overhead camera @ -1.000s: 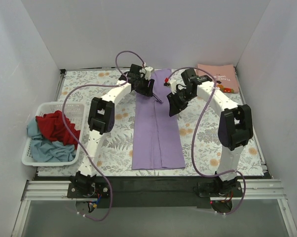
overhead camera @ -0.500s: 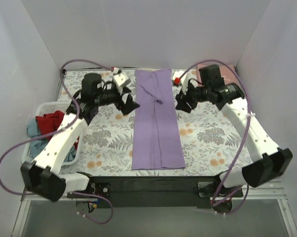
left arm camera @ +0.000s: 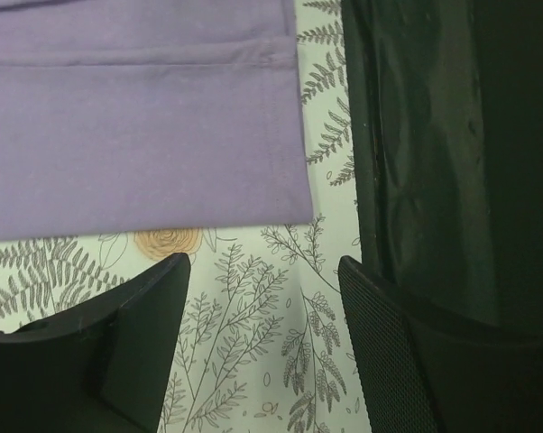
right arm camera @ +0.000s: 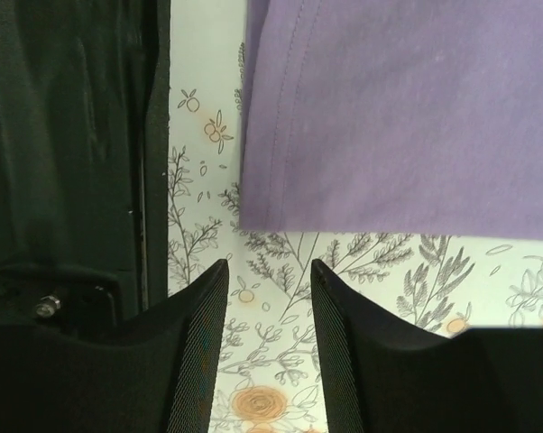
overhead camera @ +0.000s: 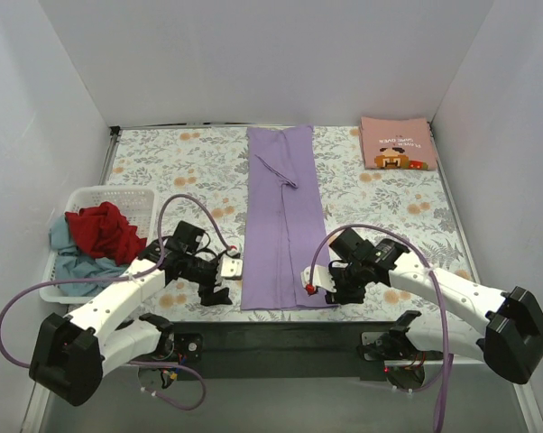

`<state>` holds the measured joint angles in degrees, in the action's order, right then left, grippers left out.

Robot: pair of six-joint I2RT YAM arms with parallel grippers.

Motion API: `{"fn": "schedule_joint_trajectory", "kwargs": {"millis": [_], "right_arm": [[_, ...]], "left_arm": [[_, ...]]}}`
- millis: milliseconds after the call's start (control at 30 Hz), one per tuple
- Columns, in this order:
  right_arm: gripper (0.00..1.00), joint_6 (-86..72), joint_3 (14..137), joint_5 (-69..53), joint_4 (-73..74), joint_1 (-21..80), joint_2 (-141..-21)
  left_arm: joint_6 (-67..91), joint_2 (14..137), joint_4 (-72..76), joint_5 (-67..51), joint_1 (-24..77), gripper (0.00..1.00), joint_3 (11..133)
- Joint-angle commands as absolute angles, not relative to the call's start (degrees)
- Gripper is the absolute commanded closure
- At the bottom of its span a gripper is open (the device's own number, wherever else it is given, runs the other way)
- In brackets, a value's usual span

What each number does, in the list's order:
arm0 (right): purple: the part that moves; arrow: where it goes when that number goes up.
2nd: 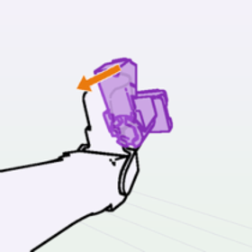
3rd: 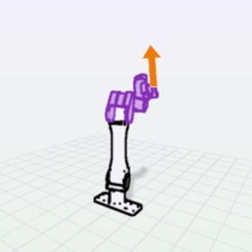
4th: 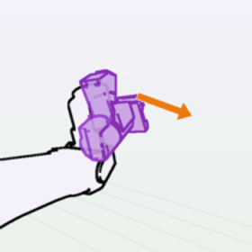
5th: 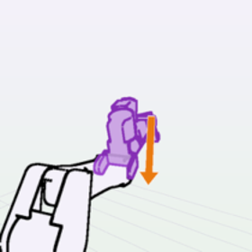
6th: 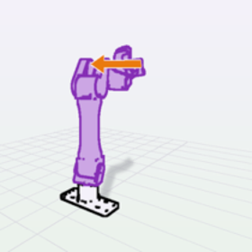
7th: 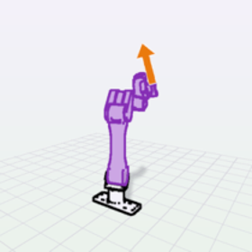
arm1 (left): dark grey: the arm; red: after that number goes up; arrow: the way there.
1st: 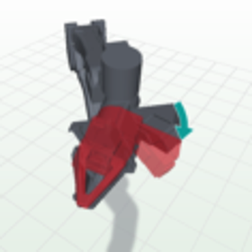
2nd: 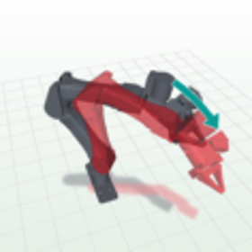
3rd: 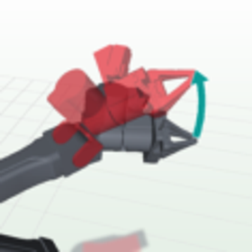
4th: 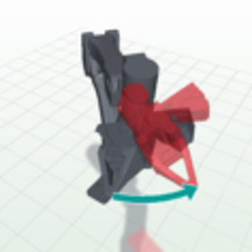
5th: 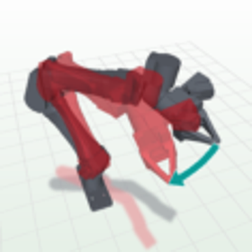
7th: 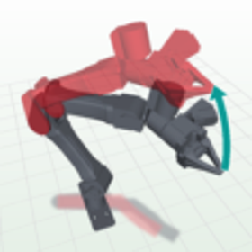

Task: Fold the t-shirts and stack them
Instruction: Fold the tshirt

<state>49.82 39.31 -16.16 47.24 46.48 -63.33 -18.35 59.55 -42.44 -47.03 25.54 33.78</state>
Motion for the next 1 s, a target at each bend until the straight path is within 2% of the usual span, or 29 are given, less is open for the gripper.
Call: {"fn": "schedule_joint_trajectory", "kwargs": {"millis": [0, 200, 267, 300, 433, 567, 833, 967], "right_arm": [[0.52, 53.4, 37.7, -13.7, 42.2, 49.6, -62.5], [0.55, 53.3, 35.9, -12.2, 39.2, 53.7, -65.0], [0.59, 51.5, 38.0, -13.8, 39.3, 53.9, -66.3], [0.59, 50.7, 38.8, -14.6, 39.3, 54.0, -66.5], [0.65, 48.3, 40.9, -15.9, 38.6, 54.2, -68.3], [0.66, 46.3, 40.1, -16.2, 39.0, 54.1, -66.4], [0.65, 44.9, 40.2, -16.1, 40.3, 51.2, -64.6], [0.65, 44.1, 39.9, -17.0, 41.0, 46.6, -63.0]], "left_arm": [[-27.9, 57.0, -40.2, -46.2, 29.0, 0.35, 30.7], [-25.1, 57.9, -31.6, -42.5, 35.9, 0.37, 27.8], [-22.6, 58.7, -29.9, -42.4, 37.5, 0.43, 29.0], [-21.0, 59.5, -28.4, -42.4, 39.6, 0.50, 29.4], [-20.3, 60.7, -22.6, -40.3, 44.9, 0.59, 29.4], [-26.3, 65.2, -20.0, -40.3, 47.4, 0.69, 31.4], [-38.6, 78.4, -21.6, -41.8, 49.9, 0.72, 41.0], [-44.3, 82.1, -24.9, -42.5, 51.8, 0.71, 43.9]]}}
